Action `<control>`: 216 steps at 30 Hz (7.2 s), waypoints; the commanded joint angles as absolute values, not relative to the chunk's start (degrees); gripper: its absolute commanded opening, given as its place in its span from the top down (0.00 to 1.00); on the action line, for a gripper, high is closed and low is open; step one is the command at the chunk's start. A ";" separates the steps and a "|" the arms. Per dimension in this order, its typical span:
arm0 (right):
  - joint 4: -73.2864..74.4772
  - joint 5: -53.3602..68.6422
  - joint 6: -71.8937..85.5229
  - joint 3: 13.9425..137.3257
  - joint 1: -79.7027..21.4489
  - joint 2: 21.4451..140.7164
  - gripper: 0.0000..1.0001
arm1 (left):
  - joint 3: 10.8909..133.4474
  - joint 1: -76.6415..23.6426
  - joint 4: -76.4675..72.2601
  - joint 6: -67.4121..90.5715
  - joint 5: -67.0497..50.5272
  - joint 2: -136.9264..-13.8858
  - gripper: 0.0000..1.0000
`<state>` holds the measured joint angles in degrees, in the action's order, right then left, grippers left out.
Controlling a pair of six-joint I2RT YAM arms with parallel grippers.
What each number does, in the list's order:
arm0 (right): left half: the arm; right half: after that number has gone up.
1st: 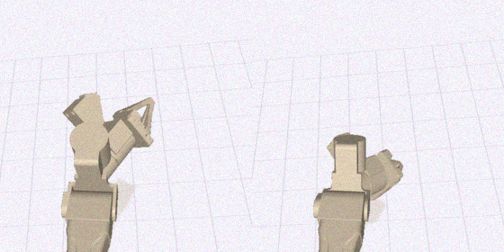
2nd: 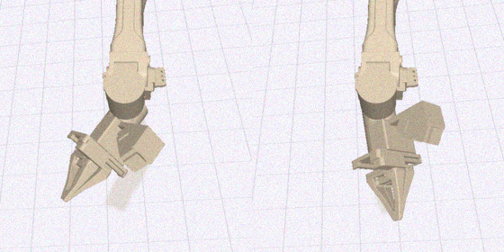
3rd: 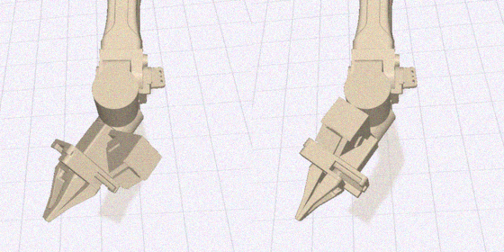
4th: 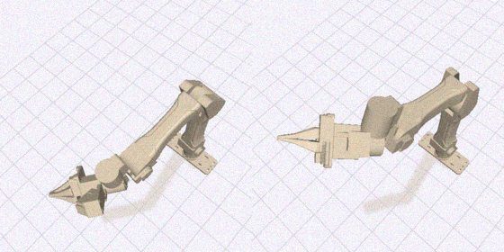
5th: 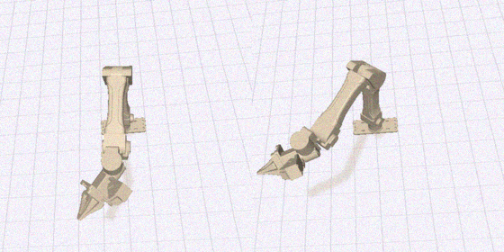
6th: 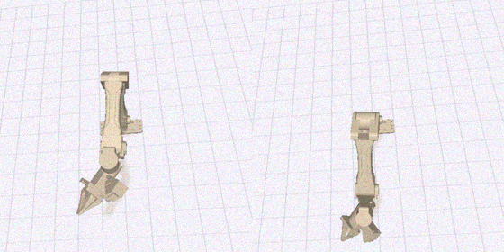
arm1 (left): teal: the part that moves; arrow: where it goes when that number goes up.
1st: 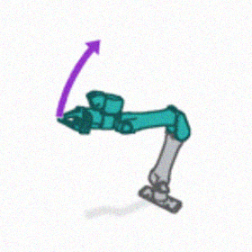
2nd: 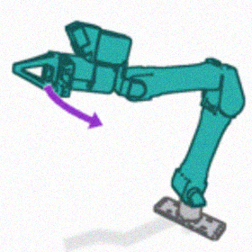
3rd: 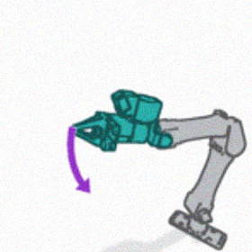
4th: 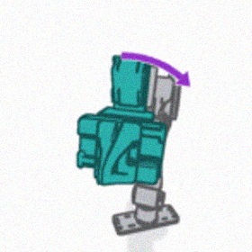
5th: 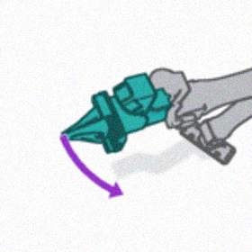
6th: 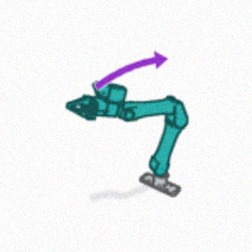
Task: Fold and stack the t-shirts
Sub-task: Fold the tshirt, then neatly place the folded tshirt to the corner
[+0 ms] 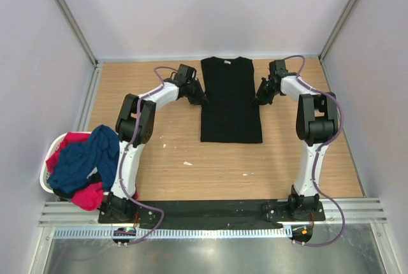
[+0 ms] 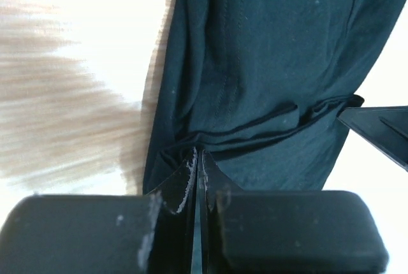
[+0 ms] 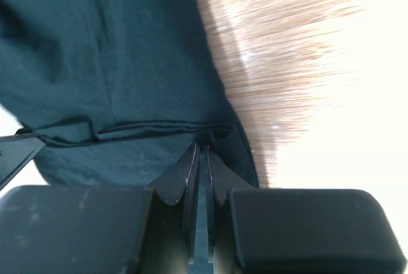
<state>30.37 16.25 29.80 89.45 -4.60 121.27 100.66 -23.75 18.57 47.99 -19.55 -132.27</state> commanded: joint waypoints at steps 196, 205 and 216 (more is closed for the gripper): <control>22.68 25.48 31.45 125.07 -8.17 137.46 0.74 | 122.78 -18.72 11.70 43.67 -27.14 -136.22 0.93; 20.39 26.10 32.43 124.45 -9.32 139.92 0.81 | 117.78 -18.81 0.27 53.17 -29.97 -140.18 1.00; 23.37 22.77 26.20 117.60 -10.81 134.56 0.80 | 116.36 -17.93 -1.58 53.09 -27.69 -143.69 1.00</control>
